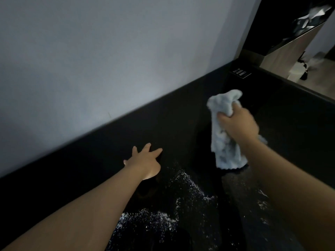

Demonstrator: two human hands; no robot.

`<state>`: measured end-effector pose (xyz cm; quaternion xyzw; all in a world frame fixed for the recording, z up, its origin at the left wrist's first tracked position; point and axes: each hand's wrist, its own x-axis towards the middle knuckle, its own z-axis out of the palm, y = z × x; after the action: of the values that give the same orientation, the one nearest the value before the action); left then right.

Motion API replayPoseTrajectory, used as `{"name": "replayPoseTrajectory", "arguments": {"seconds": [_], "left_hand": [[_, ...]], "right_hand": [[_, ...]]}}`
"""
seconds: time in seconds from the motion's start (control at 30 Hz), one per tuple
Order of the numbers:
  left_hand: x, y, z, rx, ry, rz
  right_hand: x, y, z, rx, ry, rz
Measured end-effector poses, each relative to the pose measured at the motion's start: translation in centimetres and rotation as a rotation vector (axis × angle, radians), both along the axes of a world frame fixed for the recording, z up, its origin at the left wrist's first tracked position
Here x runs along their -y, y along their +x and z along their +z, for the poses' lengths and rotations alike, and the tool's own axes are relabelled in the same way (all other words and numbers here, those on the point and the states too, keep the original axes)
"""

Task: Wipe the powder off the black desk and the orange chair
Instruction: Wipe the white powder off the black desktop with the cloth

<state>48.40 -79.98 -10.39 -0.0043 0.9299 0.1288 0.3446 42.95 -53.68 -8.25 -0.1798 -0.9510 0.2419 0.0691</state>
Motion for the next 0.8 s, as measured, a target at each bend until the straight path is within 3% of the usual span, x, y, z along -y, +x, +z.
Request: {"name": "replayPoseTrajectory", "arguments": {"seconds": [0.1,0.23,0.3,0.37,0.43,0.47,0.5,0.57,0.67,0.73,0.8], "left_hand": [[-0.8,-0.5,0.0,0.019,0.001,0.029],[-0.5,-1.0,-0.6,0.006,-0.005,0.005],[-0.4,-1.1,-0.9,0.003,-0.009,-0.019],[0.0,-1.0,-0.9,-0.011,0.008,-0.057],[1.3,-0.8,-0.4,-0.052,0.033,-0.111],[2.2,-0.7,-0.1,-0.082,0.036,-0.122],[3.4,-0.7,0.1,-0.110,0.018,-0.116],[5.9,-0.5,0.3,-0.105,-0.077,-0.084],[7.7,-0.3,-0.1,0.003,-0.116,-0.035],[7.7,-0.5,-0.5,-0.005,-0.094,-0.027],[7.6,-0.6,-0.7,-0.020,-0.090,-0.025]], "right_hand": [[-2.9,-1.0,-1.8,0.276,0.083,-0.147],[0.6,-0.7,-4.2,0.291,0.156,-0.070],[4.1,0.1,-4.0,0.227,0.257,0.058],[7.2,1.8,-3.9,0.158,0.321,0.329],[8.3,3.1,-3.7,0.130,0.216,0.612],[8.2,3.1,-3.3,0.109,0.141,0.657],[7.7,2.3,-2.9,0.042,0.105,0.607],[6.4,-0.9,-2.8,-0.022,0.088,0.297],[4.9,-5.3,-2.3,0.226,0.083,-0.024],[5.6,-7.1,-2.6,0.325,0.142,0.015],[7.7,-7.8,-3.1,0.303,0.210,0.180]]}}
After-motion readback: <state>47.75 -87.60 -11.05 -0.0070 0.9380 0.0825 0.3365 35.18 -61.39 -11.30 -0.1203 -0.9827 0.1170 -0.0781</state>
